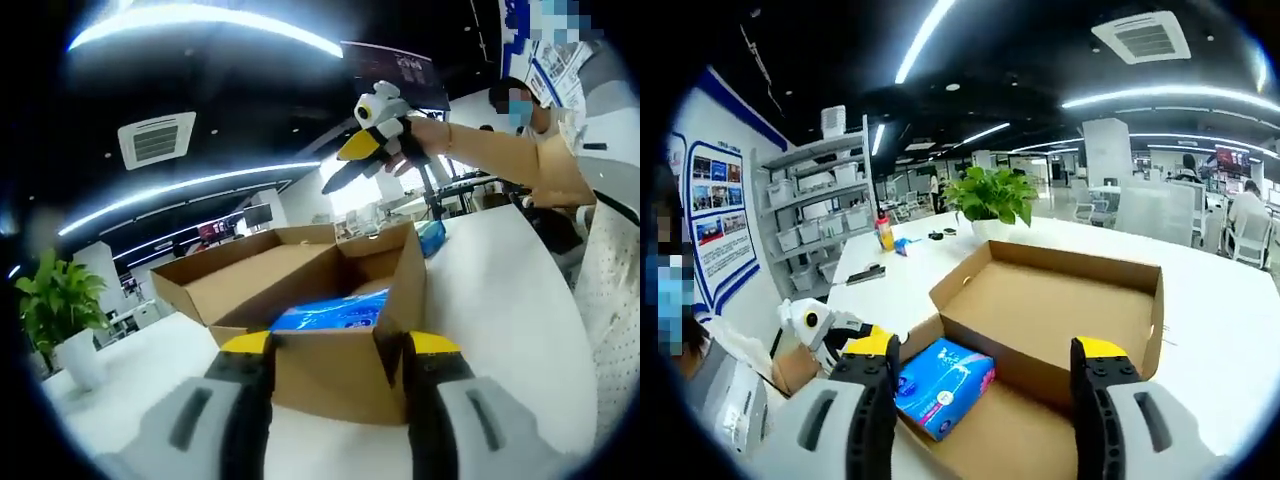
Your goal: Operate the shoe box by opening the lid, removing the specified soft item, and placing it in the target area until the item is outside and the box remains undamaged.
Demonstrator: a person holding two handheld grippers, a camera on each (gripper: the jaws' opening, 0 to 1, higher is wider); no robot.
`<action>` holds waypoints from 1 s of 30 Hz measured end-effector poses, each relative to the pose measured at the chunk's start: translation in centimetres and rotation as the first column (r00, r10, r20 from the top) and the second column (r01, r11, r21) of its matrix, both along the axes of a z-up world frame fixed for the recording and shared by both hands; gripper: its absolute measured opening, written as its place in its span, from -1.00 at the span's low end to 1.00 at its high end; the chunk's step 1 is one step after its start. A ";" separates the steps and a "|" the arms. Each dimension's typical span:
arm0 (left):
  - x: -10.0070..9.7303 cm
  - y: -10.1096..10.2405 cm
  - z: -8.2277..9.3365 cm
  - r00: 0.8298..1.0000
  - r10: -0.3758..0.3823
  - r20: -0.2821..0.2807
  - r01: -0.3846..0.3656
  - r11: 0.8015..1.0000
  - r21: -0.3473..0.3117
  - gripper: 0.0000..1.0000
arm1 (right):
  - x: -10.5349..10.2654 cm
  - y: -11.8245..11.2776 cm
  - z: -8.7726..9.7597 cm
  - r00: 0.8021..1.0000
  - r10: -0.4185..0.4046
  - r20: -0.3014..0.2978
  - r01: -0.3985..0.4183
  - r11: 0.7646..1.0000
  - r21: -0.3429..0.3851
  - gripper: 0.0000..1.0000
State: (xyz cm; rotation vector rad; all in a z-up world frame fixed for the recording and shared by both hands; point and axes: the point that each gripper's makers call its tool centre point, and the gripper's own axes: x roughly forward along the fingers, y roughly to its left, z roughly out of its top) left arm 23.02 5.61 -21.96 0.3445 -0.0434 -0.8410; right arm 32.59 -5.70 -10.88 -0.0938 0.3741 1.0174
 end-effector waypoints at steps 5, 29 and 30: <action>0.1 0.0 0.0 1.000 0.001 0.001 -0.001 1.000 0.002 0.05 | -0.1 1.7 0.1 1.000 -0.002 -0.028 0.000 0.999 -0.051 0.46; 0.3 0.0 -0.1 1.000 -0.010 0.007 0.010 1.000 -0.011 0.05 | -1.1 6.2 -7.6 0.978 -0.048 -0.204 -0.059 0.871 -0.487 0.38; 0.3 0.0 -0.1 1.000 -0.011 0.008 0.011 1.000 -0.012 0.04 | -1.2 6.4 -7.9 0.979 -0.041 -0.201 -0.067 0.862 -0.503 0.39</action>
